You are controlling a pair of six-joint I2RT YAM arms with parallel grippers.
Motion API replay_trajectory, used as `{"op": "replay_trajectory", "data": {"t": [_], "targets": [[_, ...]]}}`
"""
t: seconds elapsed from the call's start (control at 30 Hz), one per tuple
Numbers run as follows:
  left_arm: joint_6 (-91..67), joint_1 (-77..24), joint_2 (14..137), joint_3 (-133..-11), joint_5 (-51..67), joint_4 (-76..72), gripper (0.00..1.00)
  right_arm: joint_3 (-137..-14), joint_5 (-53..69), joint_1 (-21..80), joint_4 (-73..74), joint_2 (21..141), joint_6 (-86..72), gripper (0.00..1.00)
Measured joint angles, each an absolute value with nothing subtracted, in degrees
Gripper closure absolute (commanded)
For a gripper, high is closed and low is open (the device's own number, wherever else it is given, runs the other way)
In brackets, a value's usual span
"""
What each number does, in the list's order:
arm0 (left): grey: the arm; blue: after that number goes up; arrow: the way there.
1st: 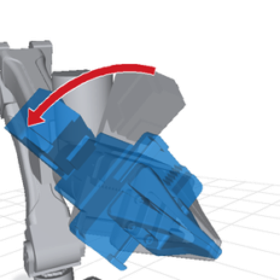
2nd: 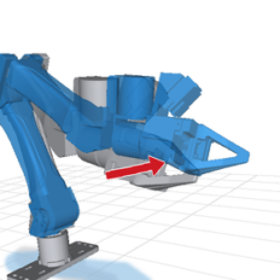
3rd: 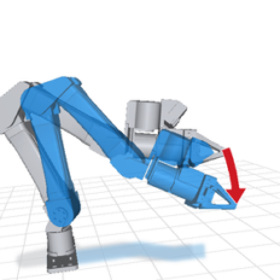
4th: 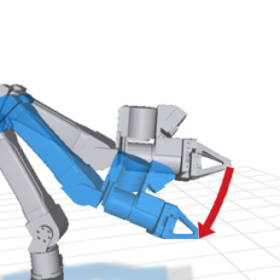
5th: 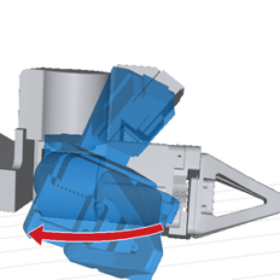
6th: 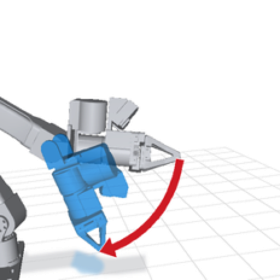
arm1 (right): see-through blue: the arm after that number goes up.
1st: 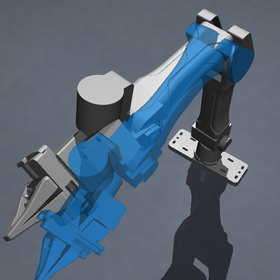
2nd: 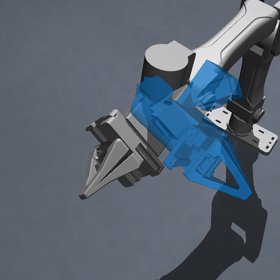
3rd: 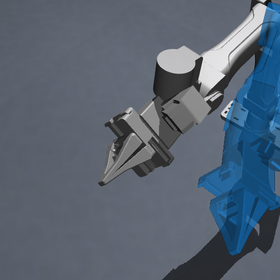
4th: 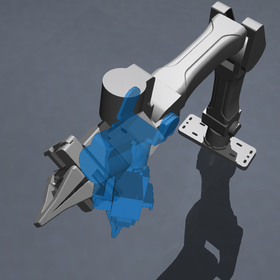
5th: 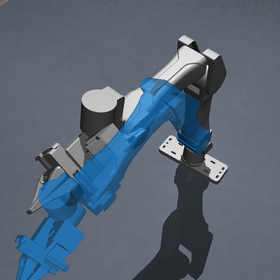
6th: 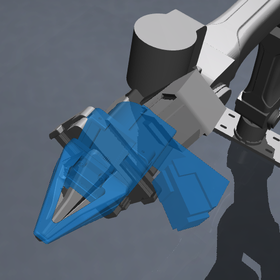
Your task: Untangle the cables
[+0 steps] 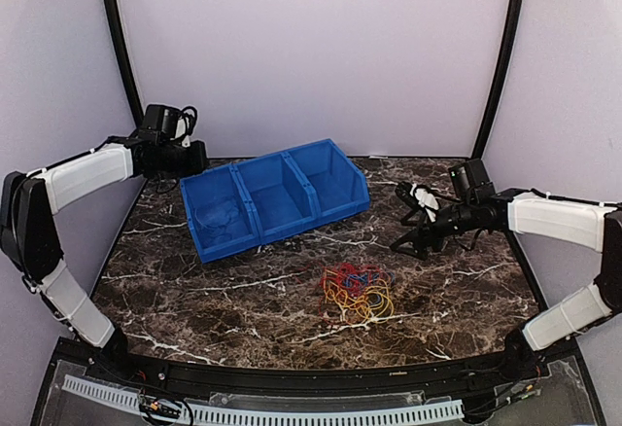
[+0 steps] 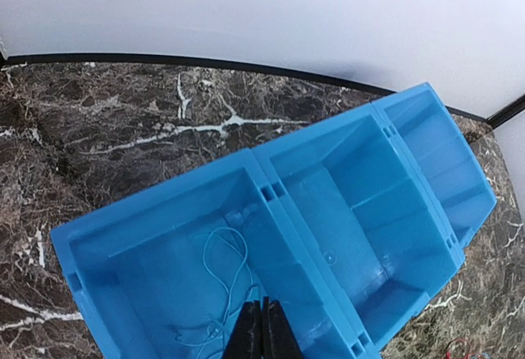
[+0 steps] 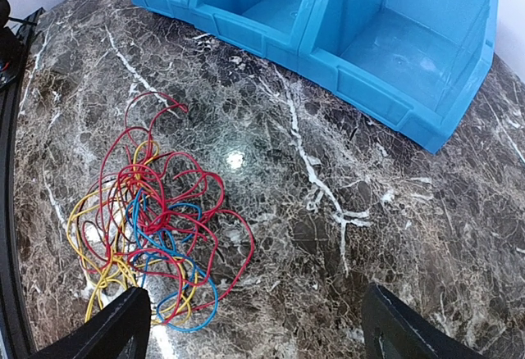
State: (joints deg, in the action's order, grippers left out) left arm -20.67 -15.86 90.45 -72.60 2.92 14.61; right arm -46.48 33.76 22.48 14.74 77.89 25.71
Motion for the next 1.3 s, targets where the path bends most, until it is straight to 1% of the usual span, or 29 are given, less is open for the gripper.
{"op": "replay_trajectory", "data": {"t": [0.17,0.27,0.4,0.43,0.47,0.5,0.53,0.67,0.73,0.83,0.97,1.1,1.2,1.3], "targets": [[-21.2,-14.1,91.8,-73.9,7.8,13.3,1.00,-46.5,33.8,22.5,15.0,77.9,25.9,0.09],[-21.7,-14.2,91.7,-71.2,10.4,12.4,1.00,-46.5,33.7,22.5,15.0,77.9,26.1,0.10],[-21.9,-14.3,91.7,-67.4,11.9,13.1,0.96,-46.5,33.9,22.5,15.0,78.1,26.3,0.10],[-21.9,-14.3,91.7,-67.0,12.0,13.5,0.92,-46.6,34.1,22.5,15.1,78.5,26.3,0.10],[-21.9,-14.3,91.7,-66.8,12.1,13.6,0.85,-46.7,34.2,22.5,15.1,78.9,26.3,0.10],[-21.9,-14.3,91.6,-66.6,12.1,13.6,0.82,-46.9,34.3,22.5,15.2,79.3,26.3,0.10],[-21.7,-14.3,91.6,-66.6,12.1,13.7,0.75,-46.9,34.5,22.5,15.4,79.6,26.4,0.10],[-21.9,-14.3,90.6,-66.6,12.0,13.8,0.64,-46.9,34.7,22.5,15.9,79.8,26.5,0.10],[-21.9,-14.3,90.2,-66.6,11.8,13.9,0.61,-46.9,34.7,22.5,16.0,79.8,26.6,0.10],[-21.7,-14.3,89.6,-66.6,11.5,14.0,0.58,-46.9,34.7,22.5,16.0,79.5,26.8,0.10],[-21.3,-14.3,87.8,-66.6,11.1,14.9,0.58,-46.9,34.7,22.5,16.0,79.4,26.9,0.10],[-20.5,-14.3,83.1,-65.7,13.0,14.1,0.57,-46.9,34.7,22.5,16.0,79.5,27.1,0.11],[-19.8,-14.8,77.2,-62.8,15.2,12.3,0.57,-46.9,34.7,22.5,16.1,79.5,27.4,0.14],[-18.6,-16.5,71.6,-59.0,17.1,9.8,0.58,-46.9,34.7,22.5,16.6,79.8,27.9,0.20]]}}
